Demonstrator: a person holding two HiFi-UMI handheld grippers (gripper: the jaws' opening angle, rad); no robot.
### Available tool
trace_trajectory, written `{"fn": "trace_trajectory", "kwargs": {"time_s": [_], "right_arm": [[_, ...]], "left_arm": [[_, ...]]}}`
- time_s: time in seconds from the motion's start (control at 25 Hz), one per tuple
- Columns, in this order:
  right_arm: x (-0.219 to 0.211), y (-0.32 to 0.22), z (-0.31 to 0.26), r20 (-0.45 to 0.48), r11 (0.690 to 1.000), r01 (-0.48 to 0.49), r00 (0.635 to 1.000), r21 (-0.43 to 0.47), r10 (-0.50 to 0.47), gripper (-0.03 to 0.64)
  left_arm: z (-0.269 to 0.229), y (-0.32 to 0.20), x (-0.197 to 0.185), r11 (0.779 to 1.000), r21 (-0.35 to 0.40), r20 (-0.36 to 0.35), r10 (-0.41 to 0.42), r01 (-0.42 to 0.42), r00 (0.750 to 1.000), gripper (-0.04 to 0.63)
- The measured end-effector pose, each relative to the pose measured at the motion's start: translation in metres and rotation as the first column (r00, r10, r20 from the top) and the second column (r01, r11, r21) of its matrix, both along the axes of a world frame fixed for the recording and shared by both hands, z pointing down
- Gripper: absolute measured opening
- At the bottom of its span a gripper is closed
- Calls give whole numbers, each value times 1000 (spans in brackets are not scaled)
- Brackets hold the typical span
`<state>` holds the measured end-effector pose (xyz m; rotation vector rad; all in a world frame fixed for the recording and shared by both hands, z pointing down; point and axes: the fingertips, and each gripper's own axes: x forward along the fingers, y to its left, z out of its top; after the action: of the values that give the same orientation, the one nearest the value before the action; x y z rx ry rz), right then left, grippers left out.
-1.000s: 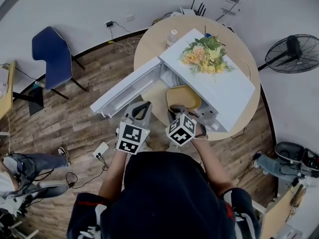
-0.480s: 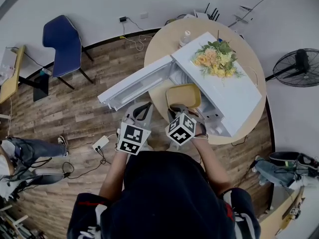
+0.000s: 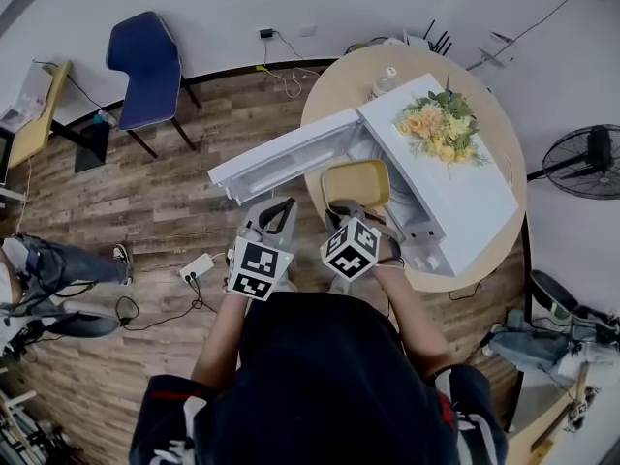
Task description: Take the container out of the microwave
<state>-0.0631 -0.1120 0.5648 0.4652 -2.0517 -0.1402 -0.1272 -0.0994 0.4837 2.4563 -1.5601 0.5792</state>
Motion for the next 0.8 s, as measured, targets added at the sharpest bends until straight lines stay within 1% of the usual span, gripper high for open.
{"fn": "trace_trajectory", "kwargs": {"time_s": [0.28,0.8], "right_arm": [[-12,6,3,-23,998,68,997,3,-68,26],[-25,9,8,-57,990,140,989,2,-139,26]], "left_arm": [[0,7,-11,999,4,6,-44,44,999,15],[-2,14,-24,995,3,3,-99,99,995,15]]}}
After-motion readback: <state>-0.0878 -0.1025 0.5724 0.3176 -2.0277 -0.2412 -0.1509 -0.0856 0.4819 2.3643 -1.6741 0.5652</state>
